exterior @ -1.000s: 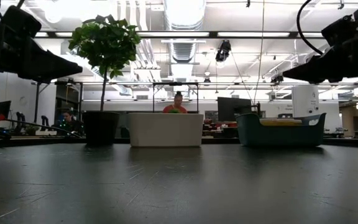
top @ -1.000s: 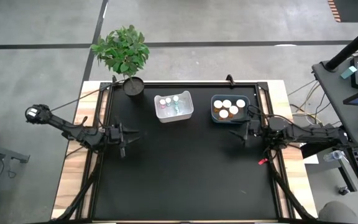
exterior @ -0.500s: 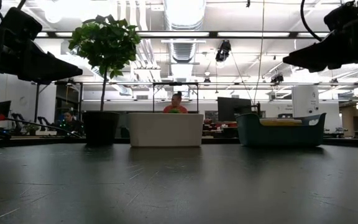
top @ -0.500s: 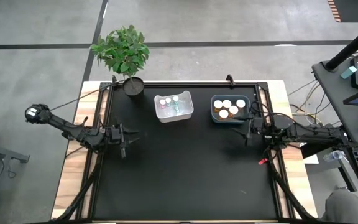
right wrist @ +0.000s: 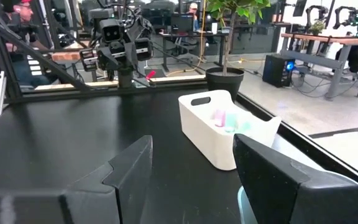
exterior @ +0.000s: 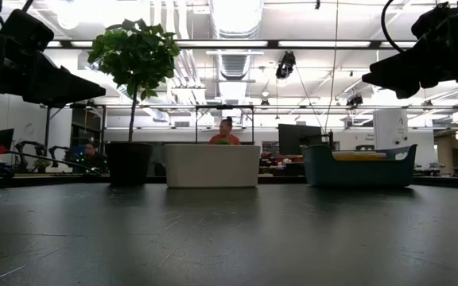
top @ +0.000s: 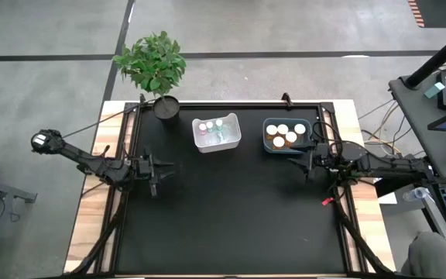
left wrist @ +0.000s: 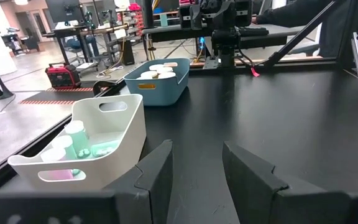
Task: Pick and place medicine bottles into bin by pill shape (circle, oval)
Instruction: Return to Home Position
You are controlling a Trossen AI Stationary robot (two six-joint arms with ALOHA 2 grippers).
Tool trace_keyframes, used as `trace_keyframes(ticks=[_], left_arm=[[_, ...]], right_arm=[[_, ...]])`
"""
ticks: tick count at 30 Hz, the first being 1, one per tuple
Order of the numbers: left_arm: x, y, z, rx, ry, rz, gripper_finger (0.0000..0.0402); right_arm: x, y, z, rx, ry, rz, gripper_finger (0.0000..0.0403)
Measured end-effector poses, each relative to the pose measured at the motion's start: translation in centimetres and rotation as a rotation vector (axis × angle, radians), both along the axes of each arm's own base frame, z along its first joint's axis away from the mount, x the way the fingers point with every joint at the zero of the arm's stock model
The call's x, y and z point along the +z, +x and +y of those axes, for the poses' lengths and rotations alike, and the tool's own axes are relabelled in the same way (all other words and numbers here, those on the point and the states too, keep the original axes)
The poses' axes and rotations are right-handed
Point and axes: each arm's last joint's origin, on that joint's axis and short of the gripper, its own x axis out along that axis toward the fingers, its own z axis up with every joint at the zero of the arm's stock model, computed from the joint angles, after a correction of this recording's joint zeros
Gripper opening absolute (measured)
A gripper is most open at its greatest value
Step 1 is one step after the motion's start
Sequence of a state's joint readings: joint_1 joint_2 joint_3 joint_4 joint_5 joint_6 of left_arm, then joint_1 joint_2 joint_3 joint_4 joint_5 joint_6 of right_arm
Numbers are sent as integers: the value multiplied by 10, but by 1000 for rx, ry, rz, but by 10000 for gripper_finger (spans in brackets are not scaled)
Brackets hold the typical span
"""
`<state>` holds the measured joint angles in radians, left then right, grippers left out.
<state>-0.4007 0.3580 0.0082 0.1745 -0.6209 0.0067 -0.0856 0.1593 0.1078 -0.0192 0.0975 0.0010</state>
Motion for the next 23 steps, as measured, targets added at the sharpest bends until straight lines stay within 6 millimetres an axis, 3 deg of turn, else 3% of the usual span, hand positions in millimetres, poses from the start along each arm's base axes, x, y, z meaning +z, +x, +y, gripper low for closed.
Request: trace_keyframes(ticks=[13,23], left_arm=[[0,0,0,0,0,0,122],[0,0,0,0,1,1,122]], right_arm=[[7,-12,2,1,-12,-137,215],[6,-12,2,1,-12,-134,215]])
